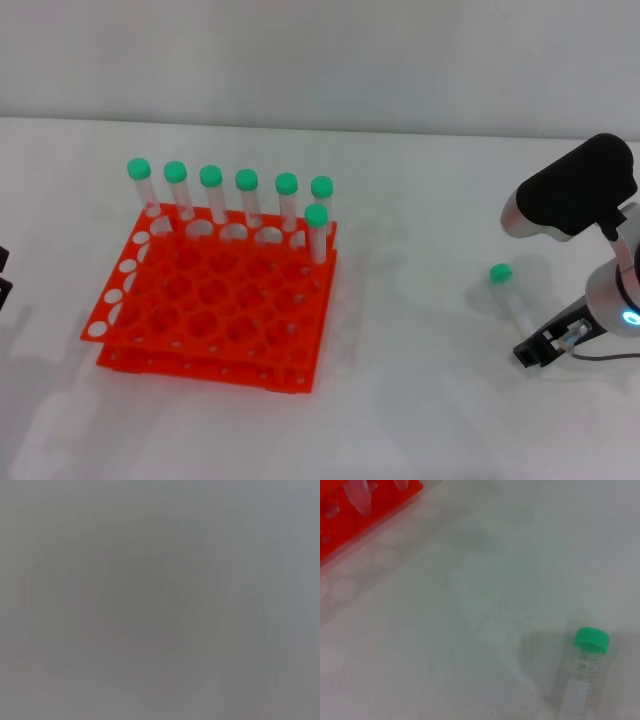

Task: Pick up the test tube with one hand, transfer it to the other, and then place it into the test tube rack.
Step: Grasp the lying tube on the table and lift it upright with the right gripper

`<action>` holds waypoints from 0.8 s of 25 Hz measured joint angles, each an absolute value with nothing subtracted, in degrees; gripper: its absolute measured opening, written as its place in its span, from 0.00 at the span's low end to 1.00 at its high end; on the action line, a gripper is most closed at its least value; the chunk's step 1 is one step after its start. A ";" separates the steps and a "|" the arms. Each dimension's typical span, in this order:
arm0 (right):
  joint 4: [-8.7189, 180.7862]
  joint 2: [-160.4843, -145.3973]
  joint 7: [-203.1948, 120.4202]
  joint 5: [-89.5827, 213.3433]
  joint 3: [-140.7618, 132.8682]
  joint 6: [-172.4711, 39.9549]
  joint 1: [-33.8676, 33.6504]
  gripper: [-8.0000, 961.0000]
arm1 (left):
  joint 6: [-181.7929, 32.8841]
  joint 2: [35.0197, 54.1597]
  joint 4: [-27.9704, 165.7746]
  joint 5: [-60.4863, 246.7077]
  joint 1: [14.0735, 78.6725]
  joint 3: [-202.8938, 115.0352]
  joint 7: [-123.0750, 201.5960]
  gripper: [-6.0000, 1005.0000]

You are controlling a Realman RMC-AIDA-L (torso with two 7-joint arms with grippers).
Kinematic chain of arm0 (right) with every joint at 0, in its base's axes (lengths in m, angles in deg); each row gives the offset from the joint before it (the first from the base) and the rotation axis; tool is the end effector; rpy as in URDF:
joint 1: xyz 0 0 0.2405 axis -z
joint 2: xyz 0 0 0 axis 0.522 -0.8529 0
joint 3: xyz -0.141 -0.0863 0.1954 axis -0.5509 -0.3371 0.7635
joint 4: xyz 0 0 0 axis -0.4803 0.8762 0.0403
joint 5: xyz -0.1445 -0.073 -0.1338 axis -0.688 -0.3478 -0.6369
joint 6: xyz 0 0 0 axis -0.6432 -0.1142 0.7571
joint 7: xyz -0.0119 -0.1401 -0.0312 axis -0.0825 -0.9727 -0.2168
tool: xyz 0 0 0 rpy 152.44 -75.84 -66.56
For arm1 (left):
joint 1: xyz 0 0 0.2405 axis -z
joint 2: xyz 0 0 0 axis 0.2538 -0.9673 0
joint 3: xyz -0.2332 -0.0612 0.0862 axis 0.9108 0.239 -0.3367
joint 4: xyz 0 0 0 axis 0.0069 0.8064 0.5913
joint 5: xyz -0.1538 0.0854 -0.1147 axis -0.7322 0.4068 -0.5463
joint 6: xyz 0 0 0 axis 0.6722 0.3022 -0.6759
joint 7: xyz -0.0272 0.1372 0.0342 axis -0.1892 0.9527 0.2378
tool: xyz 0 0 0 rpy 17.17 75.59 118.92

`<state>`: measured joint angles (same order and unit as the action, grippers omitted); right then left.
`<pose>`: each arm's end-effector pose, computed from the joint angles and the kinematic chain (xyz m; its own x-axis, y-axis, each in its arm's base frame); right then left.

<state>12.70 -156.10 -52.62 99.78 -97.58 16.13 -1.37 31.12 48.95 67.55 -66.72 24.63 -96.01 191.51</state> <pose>0.1868 0.3579 -0.0364 0.6700 -0.7253 0.1585 -0.4910 -0.5930 -0.6382 -0.3598 0.2085 0.0247 0.5021 -0.2196 0.8365 0.8174 -0.1955 -0.5419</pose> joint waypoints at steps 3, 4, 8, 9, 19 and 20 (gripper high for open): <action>12.82 -156.01 -52.25 99.77 -97.87 15.70 -1.40 0.49 | 31.22 48.94 67.57 -66.74 24.64 -96.03 191.52 0.73; 12.82 -155.99 -52.24 99.75 -97.87 15.67 -1.42 0.49 | 31.18 48.94 67.57 -66.74 24.66 -96.07 191.56 0.73; 12.82 -155.98 -52.23 99.72 -97.86 15.74 -2.00 0.35 | 31.01 48.94 67.32 -66.67 24.94 -96.15 191.80 0.73; 13.17 -155.98 -52.25 99.73 -97.77 15.86 -2.37 0.31 | 31.00 48.94 67.29 -66.60 25.00 -96.17 191.81 0.73; 17.09 -156.02 -52.68 100.25 -97.65 17.00 -6.03 0.23 | 31.14 48.94 67.71 -66.44 24.85 -96.24 191.55 0.73; 17.40 -156.07 -52.69 100.34 -97.70 17.12 -6.56 0.23 | 31.07 48.93 67.70 -66.44 24.94 -96.26 191.61 0.73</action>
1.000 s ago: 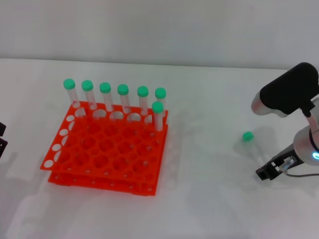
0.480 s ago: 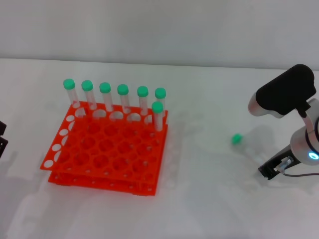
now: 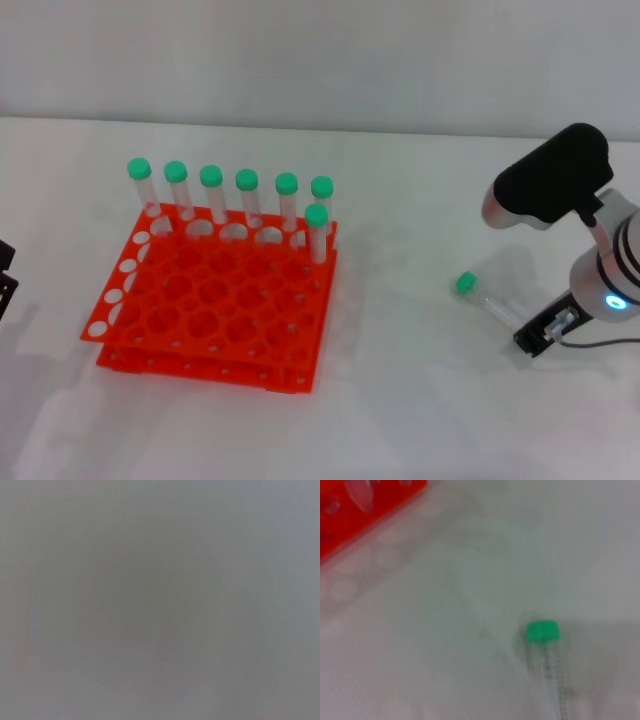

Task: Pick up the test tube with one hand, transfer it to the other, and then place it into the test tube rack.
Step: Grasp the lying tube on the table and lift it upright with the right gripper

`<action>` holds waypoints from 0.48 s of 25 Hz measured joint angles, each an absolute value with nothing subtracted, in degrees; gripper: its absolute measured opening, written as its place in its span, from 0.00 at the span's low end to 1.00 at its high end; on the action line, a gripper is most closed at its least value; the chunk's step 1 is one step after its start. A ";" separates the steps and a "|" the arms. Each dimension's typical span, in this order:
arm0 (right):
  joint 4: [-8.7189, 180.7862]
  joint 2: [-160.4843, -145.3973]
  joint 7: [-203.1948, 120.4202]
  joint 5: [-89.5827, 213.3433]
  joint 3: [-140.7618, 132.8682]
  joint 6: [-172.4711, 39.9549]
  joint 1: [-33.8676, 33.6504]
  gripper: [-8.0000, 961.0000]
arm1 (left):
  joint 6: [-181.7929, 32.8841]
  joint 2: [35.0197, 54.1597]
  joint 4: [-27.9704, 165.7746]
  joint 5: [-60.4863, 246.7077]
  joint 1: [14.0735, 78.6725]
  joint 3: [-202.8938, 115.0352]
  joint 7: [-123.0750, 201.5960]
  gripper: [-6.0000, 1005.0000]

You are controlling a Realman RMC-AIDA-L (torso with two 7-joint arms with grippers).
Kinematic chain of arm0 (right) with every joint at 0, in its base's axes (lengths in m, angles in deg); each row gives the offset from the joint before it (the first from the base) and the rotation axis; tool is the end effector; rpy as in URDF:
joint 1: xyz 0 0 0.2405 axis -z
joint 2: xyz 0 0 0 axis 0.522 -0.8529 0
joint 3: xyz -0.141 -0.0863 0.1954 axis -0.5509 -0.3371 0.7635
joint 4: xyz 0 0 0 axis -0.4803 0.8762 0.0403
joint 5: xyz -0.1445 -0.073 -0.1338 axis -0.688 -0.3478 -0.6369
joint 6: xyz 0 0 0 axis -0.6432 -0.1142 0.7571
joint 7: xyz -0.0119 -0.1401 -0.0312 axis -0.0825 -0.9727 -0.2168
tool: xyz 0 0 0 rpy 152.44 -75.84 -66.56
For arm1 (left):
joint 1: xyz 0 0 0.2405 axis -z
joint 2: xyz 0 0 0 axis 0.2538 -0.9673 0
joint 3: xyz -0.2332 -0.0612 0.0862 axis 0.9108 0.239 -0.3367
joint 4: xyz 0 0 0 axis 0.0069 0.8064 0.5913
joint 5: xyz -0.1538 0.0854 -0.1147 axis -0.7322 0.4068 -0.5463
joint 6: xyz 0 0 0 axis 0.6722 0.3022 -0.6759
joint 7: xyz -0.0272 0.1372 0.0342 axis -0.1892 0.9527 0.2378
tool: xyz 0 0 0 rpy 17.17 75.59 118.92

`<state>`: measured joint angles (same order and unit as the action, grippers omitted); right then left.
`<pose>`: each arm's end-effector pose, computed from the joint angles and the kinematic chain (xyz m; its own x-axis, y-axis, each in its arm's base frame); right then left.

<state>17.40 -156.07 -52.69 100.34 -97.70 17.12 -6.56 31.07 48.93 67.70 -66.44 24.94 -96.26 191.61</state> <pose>0.1770 0.3687 -0.0418 0.6677 -0.7149 0.2075 -0.4650 -0.6182 -0.6337 -0.3580 0.2108 0.0240 0.5036 -0.2196 0.8355 0.8126 -0.2080 -0.5444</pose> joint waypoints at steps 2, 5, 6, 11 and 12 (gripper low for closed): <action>17.87 -156.09 -52.73 100.41 -97.73 17.47 -7.45 0.22 | 30.99 48.94 67.67 -66.39 25.03 -96.29 191.74 0.73; 18.33 -156.08 -53.29 101.09 -97.78 18.37 -8.48 0.22 | 30.96 48.94 67.68 -66.37 24.92 -96.31 191.67 0.73; 18.74 -156.07 -53.58 101.46 -97.79 18.87 -9.00 0.22 | 30.97 48.94 67.68 -66.37 24.83 -96.32 191.60 0.73; 21.83 -156.09 -54.28 101.85 -97.69 19.75 -11.28 0.20 | 30.96 48.90 67.69 -66.46 24.60 -96.27 191.51 0.73; 22.20 -156.10 -54.30 101.84 -97.70 19.76 -11.52 0.19 | 30.95 48.87 67.69 -66.47 24.60 -96.26 191.53 0.73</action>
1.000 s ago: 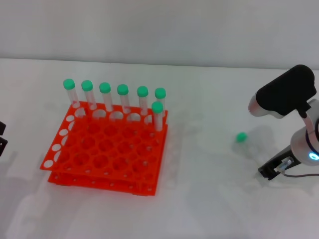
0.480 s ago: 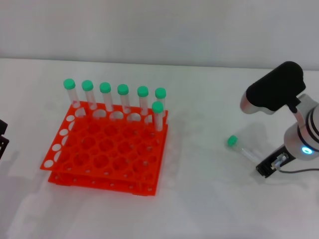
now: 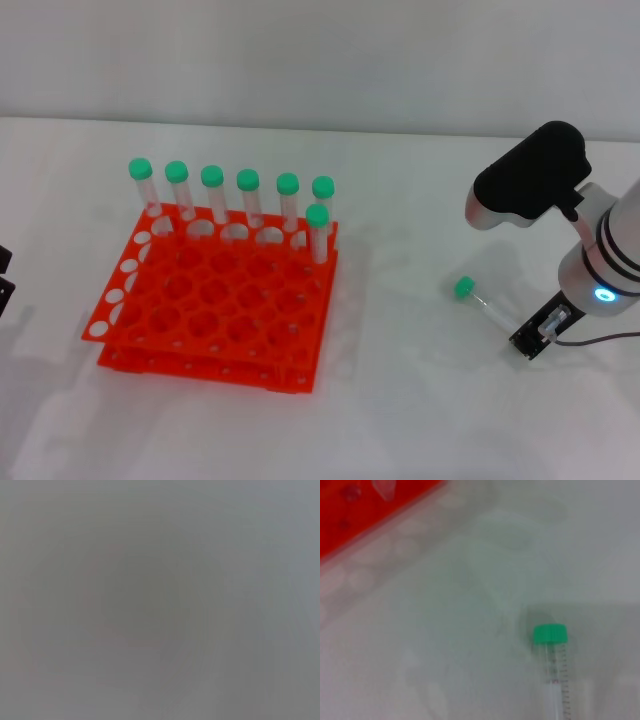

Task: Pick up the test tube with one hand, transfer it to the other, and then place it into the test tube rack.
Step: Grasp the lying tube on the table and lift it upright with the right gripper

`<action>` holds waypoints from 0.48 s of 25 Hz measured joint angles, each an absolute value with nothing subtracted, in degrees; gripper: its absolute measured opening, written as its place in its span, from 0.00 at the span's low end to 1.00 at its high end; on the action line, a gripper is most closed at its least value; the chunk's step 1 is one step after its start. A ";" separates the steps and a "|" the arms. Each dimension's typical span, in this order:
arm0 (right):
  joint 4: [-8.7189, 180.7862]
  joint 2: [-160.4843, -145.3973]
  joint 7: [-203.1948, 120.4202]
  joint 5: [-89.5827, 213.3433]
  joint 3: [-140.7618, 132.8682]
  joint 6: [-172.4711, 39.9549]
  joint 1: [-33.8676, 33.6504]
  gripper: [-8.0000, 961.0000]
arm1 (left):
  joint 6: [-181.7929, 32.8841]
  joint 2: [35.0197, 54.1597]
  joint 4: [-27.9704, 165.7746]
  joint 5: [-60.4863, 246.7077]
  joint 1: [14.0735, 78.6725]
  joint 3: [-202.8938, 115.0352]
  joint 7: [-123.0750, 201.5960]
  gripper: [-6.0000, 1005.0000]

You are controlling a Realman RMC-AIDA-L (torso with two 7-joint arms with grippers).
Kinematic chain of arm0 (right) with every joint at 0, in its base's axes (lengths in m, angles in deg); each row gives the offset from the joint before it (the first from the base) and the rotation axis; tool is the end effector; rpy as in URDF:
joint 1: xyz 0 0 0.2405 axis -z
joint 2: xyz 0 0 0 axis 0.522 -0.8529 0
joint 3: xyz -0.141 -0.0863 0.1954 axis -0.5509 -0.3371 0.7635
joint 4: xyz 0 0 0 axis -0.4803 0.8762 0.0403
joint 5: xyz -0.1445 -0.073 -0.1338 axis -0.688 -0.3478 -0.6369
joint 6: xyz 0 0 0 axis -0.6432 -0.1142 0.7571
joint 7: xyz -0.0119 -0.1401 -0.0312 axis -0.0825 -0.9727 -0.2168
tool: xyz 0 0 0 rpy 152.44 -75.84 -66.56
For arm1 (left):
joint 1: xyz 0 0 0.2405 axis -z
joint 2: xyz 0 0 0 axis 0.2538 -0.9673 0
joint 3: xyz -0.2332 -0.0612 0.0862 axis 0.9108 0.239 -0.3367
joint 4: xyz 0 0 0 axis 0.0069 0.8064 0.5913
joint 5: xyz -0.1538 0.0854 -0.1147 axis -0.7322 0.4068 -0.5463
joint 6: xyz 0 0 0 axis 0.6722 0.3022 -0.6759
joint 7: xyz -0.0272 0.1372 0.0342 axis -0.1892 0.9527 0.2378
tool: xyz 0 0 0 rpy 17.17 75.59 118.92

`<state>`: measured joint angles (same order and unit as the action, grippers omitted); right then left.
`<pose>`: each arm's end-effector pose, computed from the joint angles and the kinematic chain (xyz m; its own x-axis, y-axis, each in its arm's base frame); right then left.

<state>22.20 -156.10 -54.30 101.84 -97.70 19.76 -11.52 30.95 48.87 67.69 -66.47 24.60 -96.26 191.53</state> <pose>0.1691 0.3736 -0.0472 0.6530 -0.7008 0.2871 -0.4400 -0.6597 -0.6093 -0.3598 0.2087 0.0243 0.5051 -0.2149 0.8359 0.8144 -0.2019 -0.5440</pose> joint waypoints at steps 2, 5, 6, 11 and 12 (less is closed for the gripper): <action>22.67 -156.16 -54.31 101.87 -97.78 20.20 -12.04 0.18 | 30.90 48.85 67.68 -66.49 24.63 -96.27 191.60 0.73; 23.18 -156.16 -54.31 101.91 -97.84 20.49 -12.49 0.18 | 30.89 48.85 67.68 -66.50 24.71 -96.31 191.59 0.73; 23.52 -156.17 -54.32 101.91 -97.85 20.49 -12.71 0.18 | 30.89 48.85 67.67 -66.49 24.77 -96.31 191.59 0.73; 25.25 -156.17 -54.31 101.99 -97.92 20.04 -13.33 0.18 | 30.84 48.85 67.55 -66.39 24.85 -96.38 191.56 0.73; 25.26 -156.17 -54.31 102.04 -97.92 19.84 -13.20 0.18 | 30.82 48.85 67.47 -66.40 24.85 -96.38 191.54 0.73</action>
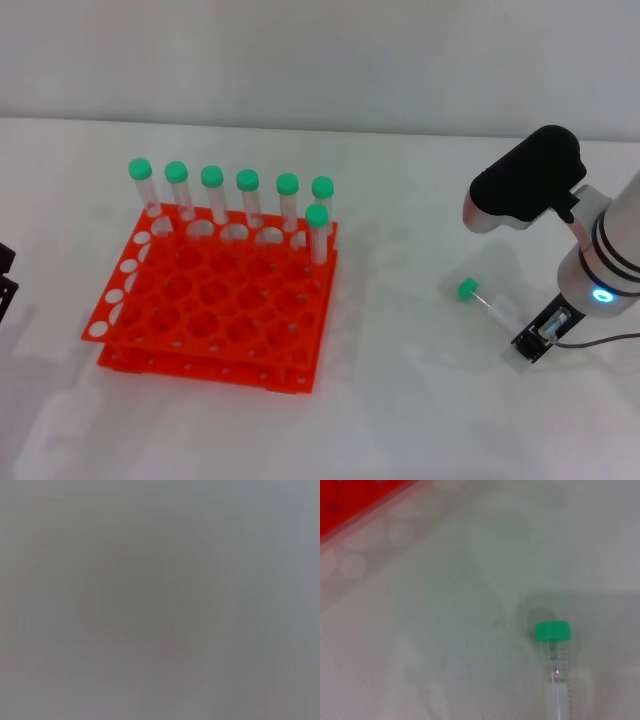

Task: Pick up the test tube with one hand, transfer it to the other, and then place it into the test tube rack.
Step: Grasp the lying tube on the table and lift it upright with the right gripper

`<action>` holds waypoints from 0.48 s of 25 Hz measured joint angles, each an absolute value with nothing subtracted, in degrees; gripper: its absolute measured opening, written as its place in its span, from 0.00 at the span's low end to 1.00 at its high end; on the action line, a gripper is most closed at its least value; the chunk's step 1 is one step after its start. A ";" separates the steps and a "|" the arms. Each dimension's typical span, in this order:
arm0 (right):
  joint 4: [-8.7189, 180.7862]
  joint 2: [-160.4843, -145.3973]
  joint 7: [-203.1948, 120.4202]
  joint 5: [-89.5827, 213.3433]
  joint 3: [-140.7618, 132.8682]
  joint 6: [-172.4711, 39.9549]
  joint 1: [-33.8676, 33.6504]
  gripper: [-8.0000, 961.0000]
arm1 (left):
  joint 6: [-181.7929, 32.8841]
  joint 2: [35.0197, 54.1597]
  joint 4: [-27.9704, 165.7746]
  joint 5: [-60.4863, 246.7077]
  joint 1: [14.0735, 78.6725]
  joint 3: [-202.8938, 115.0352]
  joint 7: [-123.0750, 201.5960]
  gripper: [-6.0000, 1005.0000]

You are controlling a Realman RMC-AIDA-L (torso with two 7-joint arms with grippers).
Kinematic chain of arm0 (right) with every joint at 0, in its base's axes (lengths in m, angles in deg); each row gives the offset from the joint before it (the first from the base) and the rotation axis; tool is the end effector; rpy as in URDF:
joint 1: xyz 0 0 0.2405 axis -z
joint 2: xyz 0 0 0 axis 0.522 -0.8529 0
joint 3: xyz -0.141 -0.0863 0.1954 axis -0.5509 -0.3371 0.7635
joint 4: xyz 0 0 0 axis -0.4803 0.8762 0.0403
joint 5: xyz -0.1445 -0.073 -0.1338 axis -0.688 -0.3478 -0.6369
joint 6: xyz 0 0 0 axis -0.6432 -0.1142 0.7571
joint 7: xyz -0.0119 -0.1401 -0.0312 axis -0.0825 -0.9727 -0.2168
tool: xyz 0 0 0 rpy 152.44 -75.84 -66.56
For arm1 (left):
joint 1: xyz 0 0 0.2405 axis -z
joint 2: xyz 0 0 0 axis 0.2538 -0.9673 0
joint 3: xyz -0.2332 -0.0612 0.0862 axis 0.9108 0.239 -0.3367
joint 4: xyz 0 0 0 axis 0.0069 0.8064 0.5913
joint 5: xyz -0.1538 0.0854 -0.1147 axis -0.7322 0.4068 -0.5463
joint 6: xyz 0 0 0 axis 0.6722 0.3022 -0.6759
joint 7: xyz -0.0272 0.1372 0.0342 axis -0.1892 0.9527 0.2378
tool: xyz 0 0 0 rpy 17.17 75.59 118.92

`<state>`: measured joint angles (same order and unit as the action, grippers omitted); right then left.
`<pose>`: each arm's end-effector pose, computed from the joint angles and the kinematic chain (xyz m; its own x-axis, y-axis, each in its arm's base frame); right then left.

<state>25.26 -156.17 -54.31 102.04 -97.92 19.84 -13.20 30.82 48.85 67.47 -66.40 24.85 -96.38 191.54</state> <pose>0.1721 0.3757 -0.0504 0.6335 -0.7080 0.3122 -0.4380 -0.6608 -0.6095 -0.3593 0.2098 0.0233 0.5044 -0.2106 0.8374 0.8145 -0.2059 -0.5424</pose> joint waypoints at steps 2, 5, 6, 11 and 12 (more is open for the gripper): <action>24.86 -156.16 -54.31 102.13 -97.92 19.34 -12.64 0.19 | 30.70 48.85 67.40 -66.44 24.85 -96.35 191.53 0.73; 24.13 -156.18 -54.36 102.13 -97.98 19.09 -12.15 0.19 | 30.33 48.85 67.42 -66.39 24.77 -96.37 191.50 0.72; 23.92 -156.18 -54.37 102.13 -98.00 19.06 -12.06 0.19 | 30.24 48.85 67.42 -66.33 24.78 -96.38 191.48 0.72; 18.77 -156.05 -54.31 101.96 -97.81 18.75 -10.00 0.18 | 30.19 48.85 67.38 -65.86 24.88 -96.44 190.34 0.72; 16.34 -155.84 -54.35 101.62 -97.57 18.64 -9.00 0.18 | 30.19 48.83 67.54 -65.34 24.91 -96.50 189.53 0.72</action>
<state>16.34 -155.84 -54.35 101.62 -97.57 18.64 -9.00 30.19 48.83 67.54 -65.34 24.91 -96.50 189.53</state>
